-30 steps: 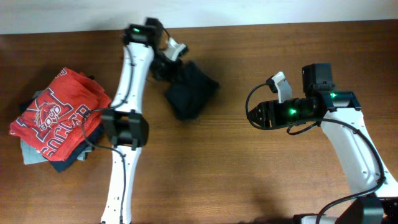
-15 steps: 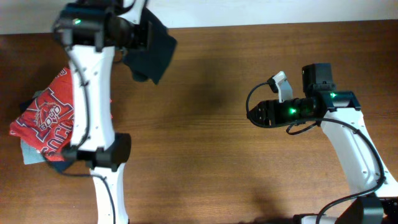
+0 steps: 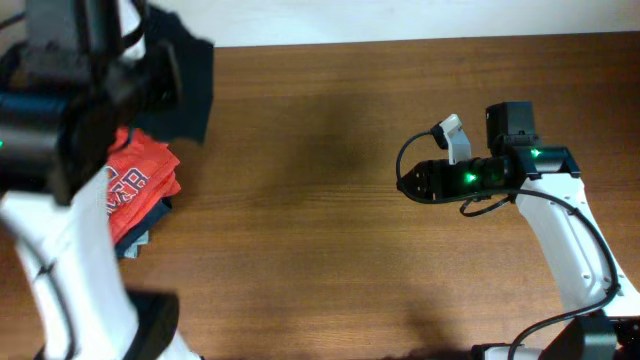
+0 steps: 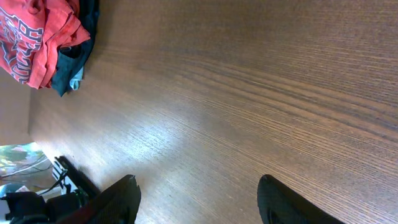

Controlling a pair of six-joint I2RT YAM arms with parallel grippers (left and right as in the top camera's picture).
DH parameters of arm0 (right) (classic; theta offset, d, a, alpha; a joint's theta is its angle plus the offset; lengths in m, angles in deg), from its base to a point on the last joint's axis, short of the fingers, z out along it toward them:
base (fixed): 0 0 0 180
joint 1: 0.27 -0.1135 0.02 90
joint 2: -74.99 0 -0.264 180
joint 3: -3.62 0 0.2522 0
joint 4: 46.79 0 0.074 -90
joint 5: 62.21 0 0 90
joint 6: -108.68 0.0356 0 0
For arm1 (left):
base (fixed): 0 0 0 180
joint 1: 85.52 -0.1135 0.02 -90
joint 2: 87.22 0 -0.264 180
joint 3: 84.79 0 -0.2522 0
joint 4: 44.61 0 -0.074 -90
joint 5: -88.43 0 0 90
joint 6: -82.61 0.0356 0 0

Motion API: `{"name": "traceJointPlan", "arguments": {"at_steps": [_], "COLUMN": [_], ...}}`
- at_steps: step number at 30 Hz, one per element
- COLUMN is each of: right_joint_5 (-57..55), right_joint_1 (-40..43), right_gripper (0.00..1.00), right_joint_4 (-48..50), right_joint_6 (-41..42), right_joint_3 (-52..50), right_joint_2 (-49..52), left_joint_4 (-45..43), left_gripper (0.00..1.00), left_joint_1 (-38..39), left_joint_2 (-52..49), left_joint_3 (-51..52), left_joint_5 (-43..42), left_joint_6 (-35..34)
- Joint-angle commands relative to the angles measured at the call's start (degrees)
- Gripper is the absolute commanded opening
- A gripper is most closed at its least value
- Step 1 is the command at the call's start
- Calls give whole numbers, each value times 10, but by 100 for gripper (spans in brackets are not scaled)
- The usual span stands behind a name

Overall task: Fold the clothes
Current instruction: 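Carry the shirt left and place it on the red shirt stack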

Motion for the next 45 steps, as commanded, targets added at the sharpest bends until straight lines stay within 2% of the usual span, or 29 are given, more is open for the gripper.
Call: {"name": "traceJointPlan", "arguments": {"at_steps": [1, 4, 7, 13, 16, 19, 21, 26, 28, 34, 37, 45], "right_joint_5": [-1, -1, -1, -1, 0, -1, -1, -1, -1, -1, -1, -1], "right_joint_1": [1, 1, 1, 1, 0, 1, 1, 1, 1, 1, 1, 1], "right_gripper": [65, 65, 65, 65, 65, 65, 65, 65, 65, 65, 65, 65], "right_joint_4": [4, 6, 6, 6, 1, -1, -1, 4, 4, 3, 3, 2], "right_joint_6": [3, 3, 3, 3, 3, 3, 3, 3, 3, 3, 3, 3], "right_joint_3": [-2, -2, -2, -2, -2, -2, -2, -2, -2, -2, -2, -2], "right_joint_2": [-11, -11, -11, -11, -11, -11, -11, -11, -11, -11, -11, -11], "left_joint_4": [0, -5, -53, -244, -327, -367, -387, -368, -357, -356, -369, -397], "left_gripper": [1, 1, 1, 0, 0, 0, 0, 0, 0, 0, 0, 0], "left_joint_1": [-1, -1, -1, -28, -66, -118, -169, -282, -326, -387, -414, -455], "left_joint_2": [93, 159, 196, 195, 176, 152, 134, 79, 46, -3, -22, -43], "left_joint_3": [113, 222, 328, 530, 588, 602, 602, 602, 602, 602, 602, 602], "left_joint_5": [80, 116, 99, 2, -76, -169, -260, -399, -427, -409, -343, -207], "left_joint_6": [-19, -51, -63, -51, -26, 15, 83, 200, 231, 277, 275, 186]}}
